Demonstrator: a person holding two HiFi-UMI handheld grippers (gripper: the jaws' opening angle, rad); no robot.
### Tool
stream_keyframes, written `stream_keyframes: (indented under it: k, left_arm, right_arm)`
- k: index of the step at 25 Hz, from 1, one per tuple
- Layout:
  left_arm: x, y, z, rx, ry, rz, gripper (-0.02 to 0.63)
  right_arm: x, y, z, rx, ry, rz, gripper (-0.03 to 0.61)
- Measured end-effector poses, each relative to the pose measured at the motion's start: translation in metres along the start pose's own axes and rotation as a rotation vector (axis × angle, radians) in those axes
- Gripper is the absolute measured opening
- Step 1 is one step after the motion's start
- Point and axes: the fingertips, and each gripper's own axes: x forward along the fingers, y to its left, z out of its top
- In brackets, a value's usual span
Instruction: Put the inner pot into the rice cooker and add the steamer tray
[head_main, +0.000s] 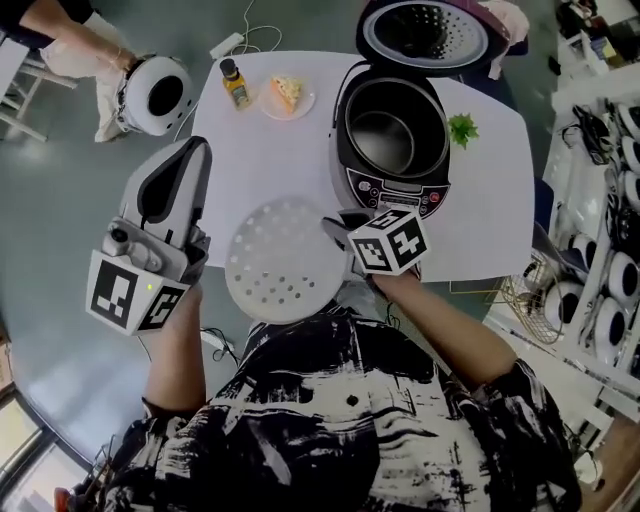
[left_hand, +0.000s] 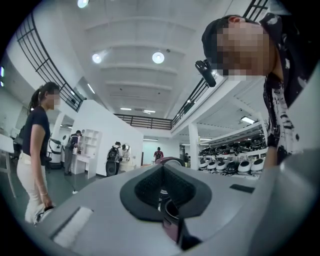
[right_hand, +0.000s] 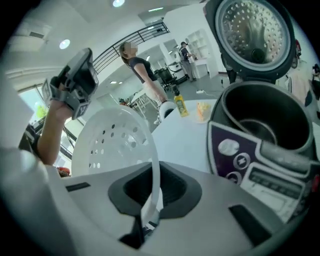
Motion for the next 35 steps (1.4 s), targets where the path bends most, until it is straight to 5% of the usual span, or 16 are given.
stream_keyframes:
  k: [5,11,18,28,35]
  left_arm:
    - [0.018,-0.021,0.012,0.001,-0.022,-0.030,0.005]
    - [0.041,-0.051,0.011,-0.008,-0.033,-0.069,0.005]
    - [0.047,-0.075,0.009,-0.010,-0.017,-0.056,0.005]
    - [0.047,-0.081,-0.002,-0.020,-0.003,0.010,0.005]
    - [0.050,-0.085,-0.002,-0.027,-0.005,0.021,0.005]
  right_arm:
    - [-0.079,-0.046,0.049,0.018,-0.092,-0.053,0.000]
    - [-0.169,-0.168,0.118,0.013,-0.184,-0.285,0.000]
    - [-0.167,-0.275,0.121,0.137,-0.096,-0.423,0.002]
    - [-0.124,-0.319,0.088,0.186,0.044,-0.488,0.006]
    - [-0.121,-0.319,0.091,0.013,0.142,-0.570,0.006]
